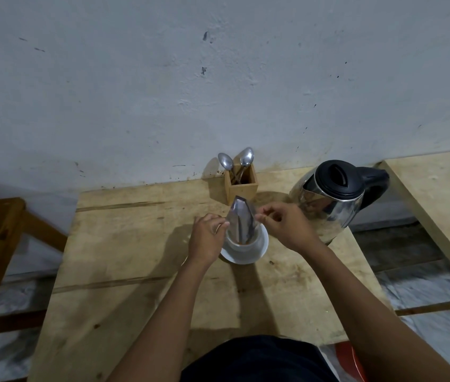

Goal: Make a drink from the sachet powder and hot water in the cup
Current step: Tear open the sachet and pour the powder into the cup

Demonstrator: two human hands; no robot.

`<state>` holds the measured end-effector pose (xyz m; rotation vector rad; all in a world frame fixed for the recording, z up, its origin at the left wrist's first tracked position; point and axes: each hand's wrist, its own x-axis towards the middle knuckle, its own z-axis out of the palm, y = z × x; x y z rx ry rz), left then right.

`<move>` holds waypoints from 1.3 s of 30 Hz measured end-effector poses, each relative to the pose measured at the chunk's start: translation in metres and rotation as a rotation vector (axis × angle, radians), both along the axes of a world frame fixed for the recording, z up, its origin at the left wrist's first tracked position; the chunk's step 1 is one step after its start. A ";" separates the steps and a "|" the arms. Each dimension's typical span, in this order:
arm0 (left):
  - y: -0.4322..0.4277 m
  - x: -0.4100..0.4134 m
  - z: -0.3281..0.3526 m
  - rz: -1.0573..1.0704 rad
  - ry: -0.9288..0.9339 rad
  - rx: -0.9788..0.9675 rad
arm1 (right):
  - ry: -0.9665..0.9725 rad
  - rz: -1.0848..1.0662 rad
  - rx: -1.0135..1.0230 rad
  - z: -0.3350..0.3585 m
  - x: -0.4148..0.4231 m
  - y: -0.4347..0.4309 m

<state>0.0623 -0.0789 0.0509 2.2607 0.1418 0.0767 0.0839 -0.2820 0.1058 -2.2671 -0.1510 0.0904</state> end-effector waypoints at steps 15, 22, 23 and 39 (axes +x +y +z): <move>-0.005 -0.002 0.001 0.028 0.020 -0.029 | 0.014 -0.047 -0.006 0.001 -0.006 -0.001; -0.007 -0.002 0.004 0.028 0.015 -0.039 | 0.029 -0.086 0.026 0.002 -0.009 0.005; -0.007 -0.002 0.004 0.023 0.013 -0.034 | 0.052 -0.066 0.026 0.002 -0.009 0.005; -0.028 -0.018 0.049 0.149 0.254 -0.513 | 0.538 -0.557 1.081 0.001 -0.043 0.029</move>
